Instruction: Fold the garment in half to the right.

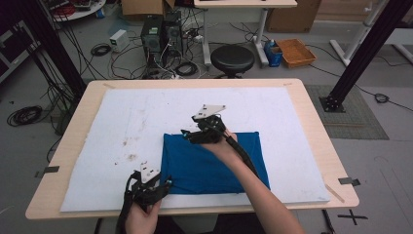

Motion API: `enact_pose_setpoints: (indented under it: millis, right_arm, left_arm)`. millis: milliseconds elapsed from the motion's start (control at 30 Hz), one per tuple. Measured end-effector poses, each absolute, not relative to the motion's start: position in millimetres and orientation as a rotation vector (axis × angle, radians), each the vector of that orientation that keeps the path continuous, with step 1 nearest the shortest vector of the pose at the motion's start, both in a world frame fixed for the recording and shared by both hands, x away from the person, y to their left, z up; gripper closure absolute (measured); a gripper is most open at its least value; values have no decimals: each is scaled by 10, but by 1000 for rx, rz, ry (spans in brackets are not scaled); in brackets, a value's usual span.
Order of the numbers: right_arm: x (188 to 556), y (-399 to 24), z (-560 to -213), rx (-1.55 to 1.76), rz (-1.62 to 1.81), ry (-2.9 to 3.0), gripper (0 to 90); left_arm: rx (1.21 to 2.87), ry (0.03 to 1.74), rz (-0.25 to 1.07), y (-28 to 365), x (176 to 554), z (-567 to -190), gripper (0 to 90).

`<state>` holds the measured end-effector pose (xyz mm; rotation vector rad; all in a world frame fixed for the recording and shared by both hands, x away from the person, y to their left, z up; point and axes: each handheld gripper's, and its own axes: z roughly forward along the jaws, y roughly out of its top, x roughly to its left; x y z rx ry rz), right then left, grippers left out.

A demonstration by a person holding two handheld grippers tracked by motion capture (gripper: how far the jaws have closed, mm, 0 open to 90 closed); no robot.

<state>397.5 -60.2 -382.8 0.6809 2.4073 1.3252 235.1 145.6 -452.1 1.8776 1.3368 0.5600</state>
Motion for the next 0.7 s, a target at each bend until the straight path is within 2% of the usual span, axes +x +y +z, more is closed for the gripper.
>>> enact_pose_setpoints:
  millis: [67,100,133,300,700]
  right_arm:
    - [4010,-514,-3871,682,1316,2427,372]
    - [4054,-425,-3902,692,1308,2448,426]
    - [4054,-425,-3902,692,1308,2448,426]
    - [4208,-163,-3944,761,1281,2514,575]
    - [4417,389,-4246,822,1055,2600,674]
  left_arm:
    - [1881,1335,552,1468,2356,-4518,584]
    - [1876,1338,549,1471,2357,-4520,591]
    - [1872,1342,547,1473,2357,-4520,591]
    - [1865,1354,544,1476,2357,-4518,608]
    - [1859,1356,522,1494,2359,-4511,622]
